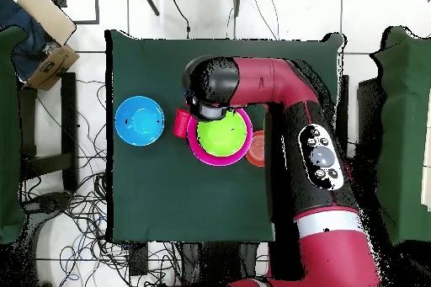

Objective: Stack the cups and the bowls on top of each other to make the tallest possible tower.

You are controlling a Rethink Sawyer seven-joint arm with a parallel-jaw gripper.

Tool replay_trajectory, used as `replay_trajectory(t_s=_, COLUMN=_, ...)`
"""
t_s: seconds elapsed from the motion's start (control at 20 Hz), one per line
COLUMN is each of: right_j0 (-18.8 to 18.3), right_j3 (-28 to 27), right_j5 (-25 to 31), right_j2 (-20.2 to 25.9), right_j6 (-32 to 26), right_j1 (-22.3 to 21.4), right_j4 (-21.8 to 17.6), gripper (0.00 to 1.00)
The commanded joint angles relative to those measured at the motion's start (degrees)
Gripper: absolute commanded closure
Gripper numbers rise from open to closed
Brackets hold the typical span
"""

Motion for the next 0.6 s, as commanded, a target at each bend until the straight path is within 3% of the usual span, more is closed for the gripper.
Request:
replay_trajectory(t_s=0.05, right_j0=2.29, right_j3=1.79, right_j5=2.01, right_j2=-0.40, right_j6=-5.27, right_j1=1.47, right_j4=-5.47, gripper=0.00)
replay_trajectory(t_s=0.6, right_j0=8.68, right_j3=1.57, right_j5=0.36, right_j2=-3.72, right_j6=2.48, right_j1=1.10, right_j4=-4.53, gripper=0.00)
